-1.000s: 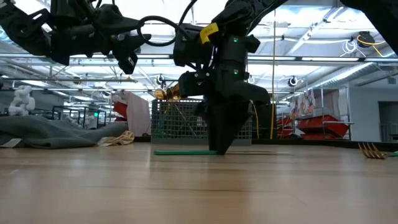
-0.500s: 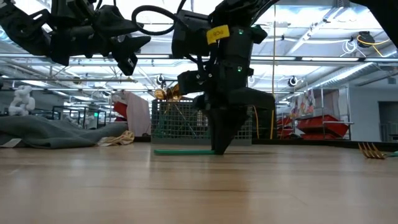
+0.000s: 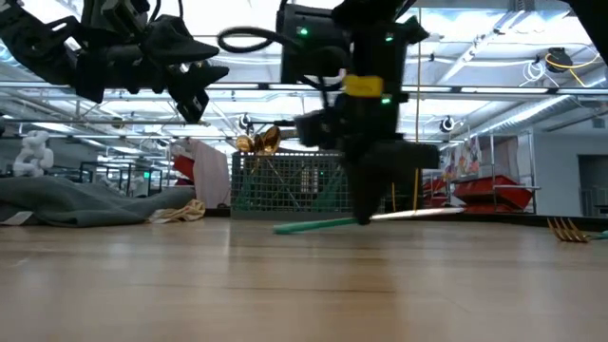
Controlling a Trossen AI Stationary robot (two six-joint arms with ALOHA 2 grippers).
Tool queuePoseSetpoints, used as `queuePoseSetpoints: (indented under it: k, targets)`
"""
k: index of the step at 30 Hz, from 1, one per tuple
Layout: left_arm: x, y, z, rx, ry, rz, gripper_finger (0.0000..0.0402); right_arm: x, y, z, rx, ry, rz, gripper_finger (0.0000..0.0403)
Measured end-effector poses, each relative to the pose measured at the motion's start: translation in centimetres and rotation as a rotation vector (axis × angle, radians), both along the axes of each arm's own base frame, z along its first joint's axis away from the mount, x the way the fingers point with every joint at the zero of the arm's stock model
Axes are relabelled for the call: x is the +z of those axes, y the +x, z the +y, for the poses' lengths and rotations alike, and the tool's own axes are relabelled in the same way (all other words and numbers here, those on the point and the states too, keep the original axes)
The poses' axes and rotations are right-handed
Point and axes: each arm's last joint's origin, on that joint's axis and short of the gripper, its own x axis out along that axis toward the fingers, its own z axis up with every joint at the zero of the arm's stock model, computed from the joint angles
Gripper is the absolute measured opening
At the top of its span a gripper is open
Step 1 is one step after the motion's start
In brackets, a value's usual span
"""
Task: Sort silverware
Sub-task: Put the green table knife into the silverware basket
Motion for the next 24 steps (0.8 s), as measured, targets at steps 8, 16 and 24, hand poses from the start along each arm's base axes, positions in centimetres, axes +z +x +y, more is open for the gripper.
queuePoseSetpoints:
  k: [8, 16, 24]
  targets:
    - [-0.5, 0.0, 0.1, 0.028, -0.006, 0.05, 0.0139, 0.3, -1.3, 0.1, -0.018, -0.182, 0.096, 0.0]
    - [-1.1, 0.0, 0.1, 0.061, -0.001, 0.105, 0.0139, 0.7, -2.1, 0.1, -0.008, -0.364, 0.142, 0.0]
    - [-2.2, -0.2, 0.3, 0.131, -0.011, 0.223, 0.0139, 2.9, -3.2, 0.6, 0.022, -0.693, 0.195, 0.0]
